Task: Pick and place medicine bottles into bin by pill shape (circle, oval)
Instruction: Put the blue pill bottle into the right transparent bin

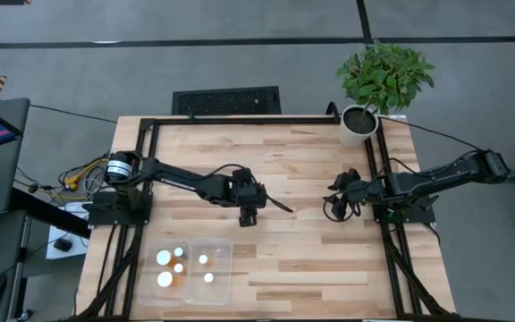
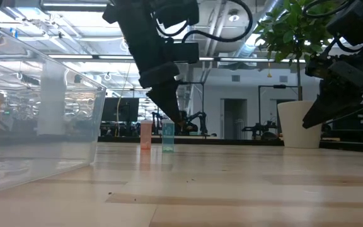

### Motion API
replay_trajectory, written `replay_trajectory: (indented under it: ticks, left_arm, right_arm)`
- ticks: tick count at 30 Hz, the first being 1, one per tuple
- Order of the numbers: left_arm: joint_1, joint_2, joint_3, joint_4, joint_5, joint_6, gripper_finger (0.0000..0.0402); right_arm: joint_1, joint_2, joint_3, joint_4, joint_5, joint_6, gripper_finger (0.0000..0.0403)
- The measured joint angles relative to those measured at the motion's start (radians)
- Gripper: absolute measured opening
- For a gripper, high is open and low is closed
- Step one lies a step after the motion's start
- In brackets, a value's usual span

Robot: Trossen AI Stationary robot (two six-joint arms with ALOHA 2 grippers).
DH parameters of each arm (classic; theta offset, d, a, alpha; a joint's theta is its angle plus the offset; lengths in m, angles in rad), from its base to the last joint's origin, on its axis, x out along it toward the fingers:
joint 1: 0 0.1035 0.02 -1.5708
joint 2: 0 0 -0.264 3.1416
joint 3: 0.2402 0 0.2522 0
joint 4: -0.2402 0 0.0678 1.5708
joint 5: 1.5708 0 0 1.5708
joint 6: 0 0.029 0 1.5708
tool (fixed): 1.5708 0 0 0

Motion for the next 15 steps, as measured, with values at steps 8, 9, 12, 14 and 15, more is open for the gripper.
replay_trajectory:
  ticks: [8,9,12,14,15]
  left_arm:
    - [0.0,0.0,0.0,-0.023,0.0,-0.001,0.0189]
    - [0.0,0.0,0.0,-0.023,-0.001,0.0,0.0181]
    - [0.0,0.0,0.0,-0.024,-0.001,0.0,0.0161]
    - [0.0,-0.001,0.0,-0.026,0.0,0.0,0.0149]
    - [0.0,-0.001,0.0,-0.027,0.0,0.0,0.0143]
  right_arm:
    - [0.0,0.0,0.0,-0.004,0.001,0.0,0.0234]
    - [0.0,0.0,0.0,-0.004,0.001,0.0,0.0234]
    - [0.0,0.0,0.0,-0.004,0.001,0.0,0.0234]
    - [0.0,0.0,0.0,-0.004,0.001,0.0,0.0234]
    - [0.0,0.0,0.0,-0.004,0.001,0.0,0.0234]
